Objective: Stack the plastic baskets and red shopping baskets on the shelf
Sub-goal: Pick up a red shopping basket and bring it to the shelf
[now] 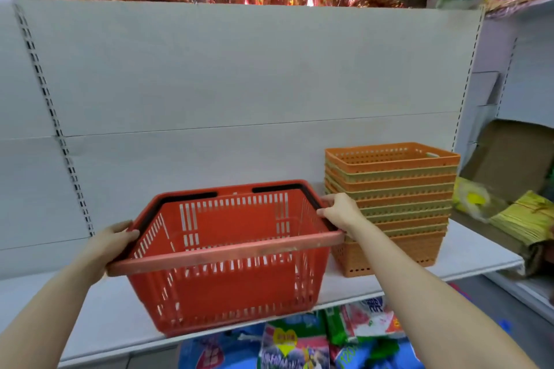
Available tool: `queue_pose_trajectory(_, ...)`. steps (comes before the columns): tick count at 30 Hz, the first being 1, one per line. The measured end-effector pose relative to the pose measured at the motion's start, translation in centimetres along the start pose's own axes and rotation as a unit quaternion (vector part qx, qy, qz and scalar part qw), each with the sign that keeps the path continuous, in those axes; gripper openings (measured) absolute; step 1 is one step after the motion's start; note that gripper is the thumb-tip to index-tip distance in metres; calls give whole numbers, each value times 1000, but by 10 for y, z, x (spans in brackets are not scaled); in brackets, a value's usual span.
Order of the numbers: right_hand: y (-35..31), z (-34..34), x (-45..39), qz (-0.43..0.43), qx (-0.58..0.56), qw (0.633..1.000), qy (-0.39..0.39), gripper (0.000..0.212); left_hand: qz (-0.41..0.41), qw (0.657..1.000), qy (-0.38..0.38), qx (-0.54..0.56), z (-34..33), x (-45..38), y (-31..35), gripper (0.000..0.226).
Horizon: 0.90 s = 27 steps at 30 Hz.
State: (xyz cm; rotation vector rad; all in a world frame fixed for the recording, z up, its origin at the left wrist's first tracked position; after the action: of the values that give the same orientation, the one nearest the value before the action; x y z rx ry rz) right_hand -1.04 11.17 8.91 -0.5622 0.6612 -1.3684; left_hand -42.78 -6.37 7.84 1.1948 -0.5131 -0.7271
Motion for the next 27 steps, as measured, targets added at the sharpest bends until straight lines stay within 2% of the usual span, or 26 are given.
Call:
queue_pose_trajectory(2,2,2,20,1,-46,998,46,34,-31,998,-13,58,3,28,4,33)
queue_pose_trajectory(5,11,-11,61,67,-59,985,150,53,-121,990,-41,58,-3,80,5,17)
queue_pose_trajectory(6,14,-19,72,97,-50,982,155,61,-142,988,-52,35,-7,92,6,24)
queue_pose_trajectory(9,30,-39,77,166,8,975,147,88,-167,982,-12,-85,-11,88,-6,84)
queue_pose_trajectory(10,33,-40,71,178,18,972,153,91,-176,979,1,-107,-11,84,-7,95)
queue_pose_trajectory(11,36,-40,63,181,26,971,155,92,-186,976,6,-110,-14,82,-6,93)
queue_pose_trajectory(13,37,-36,54,183,47,969,159,95,-224,968,10,-113,-19,78,-5,67)
queue_pose_trajectory(15,38,-35,47,189,63,966,164,96,-243,963,0,-117,-23,72,-4,56)
queue_pose_trajectory(19,36,-36,38,194,90,961,178,93,-227,962,4,-151,-21,48,-18,85)
queue_pose_trajectory(23,33,-34,33,191,98,962,169,92,-230,960,3,-157,-25,41,-16,71)
queue_pose_trajectory(27,33,-34,31,194,108,960,171,93,-237,958,6,-164,-26,41,-16,68)
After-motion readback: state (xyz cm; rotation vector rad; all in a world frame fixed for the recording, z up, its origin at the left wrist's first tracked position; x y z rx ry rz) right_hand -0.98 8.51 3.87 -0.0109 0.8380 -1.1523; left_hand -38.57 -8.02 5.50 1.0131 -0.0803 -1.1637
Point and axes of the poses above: each hand's wrist, its own x-axis away from the middle knuckle, its own z-axis out of the back of the hand, y = z × x, the point moved 1 cm from there along -x, towards the middle knuckle, and after that the axes turned 9 degrees about x, right-handed, at the moved point
